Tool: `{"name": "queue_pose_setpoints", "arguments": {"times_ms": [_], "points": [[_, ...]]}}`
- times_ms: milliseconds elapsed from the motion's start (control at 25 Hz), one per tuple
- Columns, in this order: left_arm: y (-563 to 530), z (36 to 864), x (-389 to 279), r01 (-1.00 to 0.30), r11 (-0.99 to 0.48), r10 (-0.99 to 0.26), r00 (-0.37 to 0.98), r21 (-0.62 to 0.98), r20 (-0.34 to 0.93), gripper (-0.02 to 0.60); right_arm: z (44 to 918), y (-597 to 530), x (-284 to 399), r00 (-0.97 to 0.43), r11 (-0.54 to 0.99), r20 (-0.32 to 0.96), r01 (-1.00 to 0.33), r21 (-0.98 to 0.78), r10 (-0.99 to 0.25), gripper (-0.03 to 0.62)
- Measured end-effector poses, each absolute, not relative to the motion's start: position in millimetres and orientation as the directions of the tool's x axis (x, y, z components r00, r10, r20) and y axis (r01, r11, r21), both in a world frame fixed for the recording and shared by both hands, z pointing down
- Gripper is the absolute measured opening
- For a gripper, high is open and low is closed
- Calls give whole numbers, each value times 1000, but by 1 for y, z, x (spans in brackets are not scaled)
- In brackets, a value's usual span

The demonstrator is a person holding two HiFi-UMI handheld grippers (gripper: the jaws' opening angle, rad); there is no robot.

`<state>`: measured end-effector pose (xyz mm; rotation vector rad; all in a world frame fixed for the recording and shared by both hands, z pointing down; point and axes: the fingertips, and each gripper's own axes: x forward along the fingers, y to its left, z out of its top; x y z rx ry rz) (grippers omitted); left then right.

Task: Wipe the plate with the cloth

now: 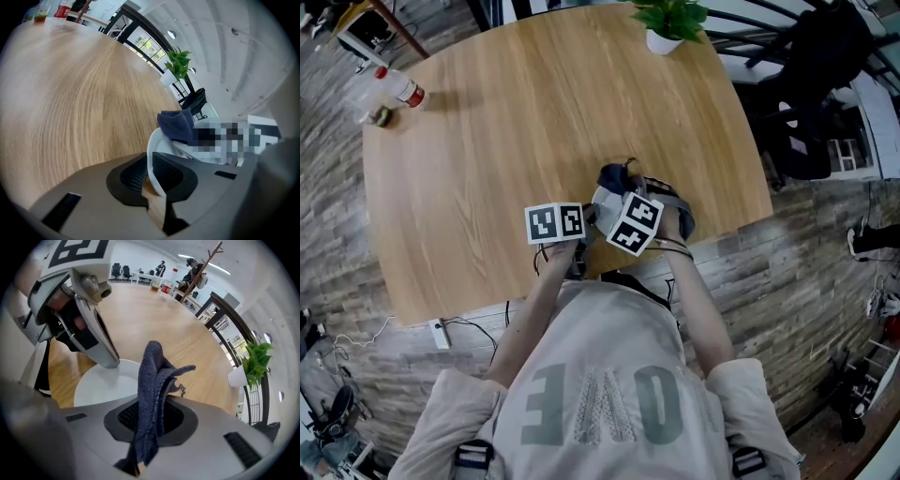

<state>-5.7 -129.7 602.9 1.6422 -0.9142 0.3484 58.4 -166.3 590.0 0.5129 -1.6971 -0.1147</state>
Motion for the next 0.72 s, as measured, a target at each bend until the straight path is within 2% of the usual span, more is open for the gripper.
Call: {"name": "queue_pose_setpoints", "arguments": {"times_ms": [160, 320, 560, 720], "points": [[-132, 602, -12, -718, -27, -381, 651, 696, 657, 40, 597, -144, 41, -130, 934, 933, -171, 313, -336, 61], [-132, 602, -11, -718, -24, -386, 649, 696, 656, 40, 596, -118, 33, -167, 956, 945, -130, 263, -282, 61], [-132, 601, -10, -719, -22, -391, 646, 695, 655, 40, 595, -72, 24, -236, 981, 958, -145, 130, -162, 60], [-134, 602, -10, -722, -27, -398, 643, 692, 655, 40, 592, -54, 20, -263, 983, 953, -145, 112, -148, 60]]}}
